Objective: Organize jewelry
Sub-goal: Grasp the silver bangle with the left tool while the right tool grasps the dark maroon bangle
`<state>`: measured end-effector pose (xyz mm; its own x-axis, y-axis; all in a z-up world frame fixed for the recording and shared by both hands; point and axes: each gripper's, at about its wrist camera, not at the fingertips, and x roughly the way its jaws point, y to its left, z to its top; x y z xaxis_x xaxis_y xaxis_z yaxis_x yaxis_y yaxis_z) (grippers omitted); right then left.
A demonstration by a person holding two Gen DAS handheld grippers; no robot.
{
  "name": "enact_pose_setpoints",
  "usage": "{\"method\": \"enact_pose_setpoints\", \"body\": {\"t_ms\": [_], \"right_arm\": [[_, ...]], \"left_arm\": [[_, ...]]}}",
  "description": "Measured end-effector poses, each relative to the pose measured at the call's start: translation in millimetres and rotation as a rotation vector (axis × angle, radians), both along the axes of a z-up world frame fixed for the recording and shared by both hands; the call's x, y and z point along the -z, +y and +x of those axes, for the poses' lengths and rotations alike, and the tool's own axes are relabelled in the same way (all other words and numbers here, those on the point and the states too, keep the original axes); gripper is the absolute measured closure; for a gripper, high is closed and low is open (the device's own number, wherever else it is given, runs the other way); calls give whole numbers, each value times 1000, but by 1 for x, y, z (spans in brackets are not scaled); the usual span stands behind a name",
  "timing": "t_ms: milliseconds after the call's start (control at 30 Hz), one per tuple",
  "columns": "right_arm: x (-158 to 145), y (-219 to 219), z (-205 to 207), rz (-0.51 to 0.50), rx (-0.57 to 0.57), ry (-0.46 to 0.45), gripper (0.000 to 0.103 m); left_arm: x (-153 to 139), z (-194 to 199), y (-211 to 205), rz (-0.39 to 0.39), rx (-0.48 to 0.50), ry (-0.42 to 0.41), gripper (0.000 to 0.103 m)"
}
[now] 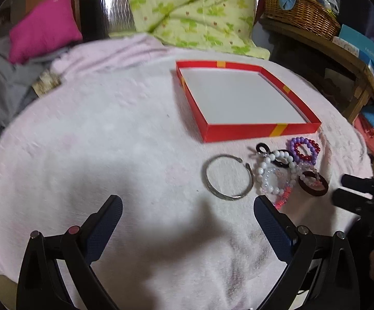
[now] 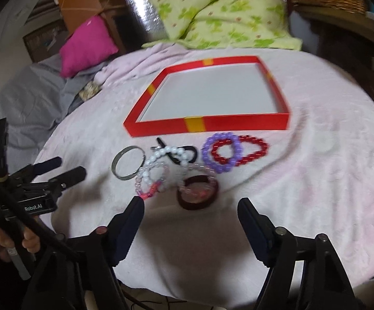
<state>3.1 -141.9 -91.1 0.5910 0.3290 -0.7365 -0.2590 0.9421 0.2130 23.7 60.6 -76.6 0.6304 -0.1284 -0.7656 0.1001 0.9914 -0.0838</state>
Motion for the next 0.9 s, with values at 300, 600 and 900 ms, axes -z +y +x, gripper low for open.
{"method": "enact_pose_setpoints", "body": {"t_ms": [300,600,900], "right_arm": [[33,16,40,-63,-9,106,47],[30,-4,30,-2,15,98,83],[21,-29,23,255,-25,139,87]], "left_arm": [[8,22,-2,-3,-9,34,2],[19,30,-8,13,-3,67,2],[27,40,-13,24,-3,84,6]]}}
